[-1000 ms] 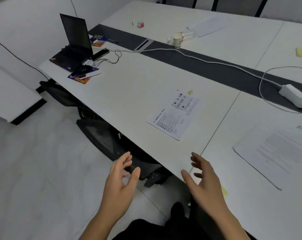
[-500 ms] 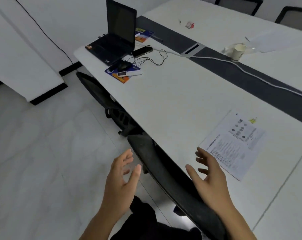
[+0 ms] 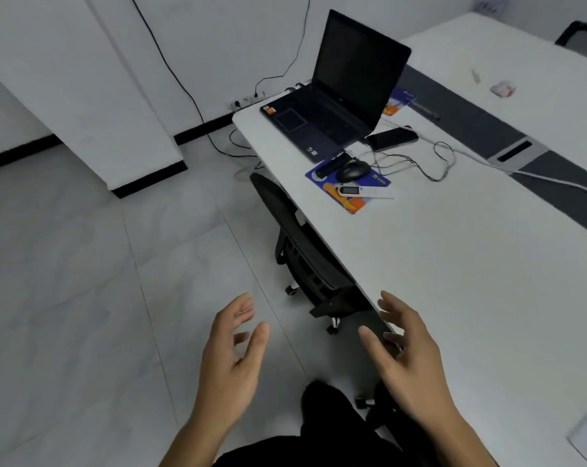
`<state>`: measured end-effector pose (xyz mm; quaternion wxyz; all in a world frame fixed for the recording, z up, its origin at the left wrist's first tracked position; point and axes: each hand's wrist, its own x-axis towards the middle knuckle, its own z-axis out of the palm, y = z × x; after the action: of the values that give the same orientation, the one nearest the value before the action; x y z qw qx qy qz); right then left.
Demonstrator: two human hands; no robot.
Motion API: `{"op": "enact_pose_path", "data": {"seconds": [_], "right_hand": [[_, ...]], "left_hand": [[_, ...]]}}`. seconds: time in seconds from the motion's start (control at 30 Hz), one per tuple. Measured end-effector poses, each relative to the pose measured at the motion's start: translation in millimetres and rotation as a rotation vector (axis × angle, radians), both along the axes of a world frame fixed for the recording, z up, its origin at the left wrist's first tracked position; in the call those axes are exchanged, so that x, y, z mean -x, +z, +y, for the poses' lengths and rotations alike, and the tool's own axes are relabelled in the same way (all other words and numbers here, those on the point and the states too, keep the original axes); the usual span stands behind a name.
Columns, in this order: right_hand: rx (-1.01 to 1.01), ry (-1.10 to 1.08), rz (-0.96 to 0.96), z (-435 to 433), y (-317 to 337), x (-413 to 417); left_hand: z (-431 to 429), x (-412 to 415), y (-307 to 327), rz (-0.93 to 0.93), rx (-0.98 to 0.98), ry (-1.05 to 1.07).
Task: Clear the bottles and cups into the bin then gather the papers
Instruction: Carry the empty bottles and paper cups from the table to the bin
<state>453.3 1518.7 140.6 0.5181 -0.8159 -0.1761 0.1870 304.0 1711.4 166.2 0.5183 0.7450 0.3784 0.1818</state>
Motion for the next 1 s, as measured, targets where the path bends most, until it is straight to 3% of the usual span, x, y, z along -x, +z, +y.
{"op": "enact_pose_path", "data": {"seconds": [0.2, 0.47, 0.67, 0.8, 1.0], "right_hand": [[0.032, 0.095, -0.013, 163, -33, -73], [0.044, 0.296, -0.044, 396, 8, -169], [0.067, 0.308, -0.050, 556, -7, -223], [0.064, 0.215, -0.004, 665, -25, -255], [0.006, 0.029, 0.006, 788, 1, -314]], "left_hand": [[153, -56, -20, 0.018, -0.014, 0.100], [355, -113, 22, -0.003, -0.050, 0.290], [507, -147, -6, -0.024, -0.012, 0.420], [635, -189, -22, -0.007, 0.022, 0.363], [817, -298, 14, -0.012, -0.030, 0.158]]}}
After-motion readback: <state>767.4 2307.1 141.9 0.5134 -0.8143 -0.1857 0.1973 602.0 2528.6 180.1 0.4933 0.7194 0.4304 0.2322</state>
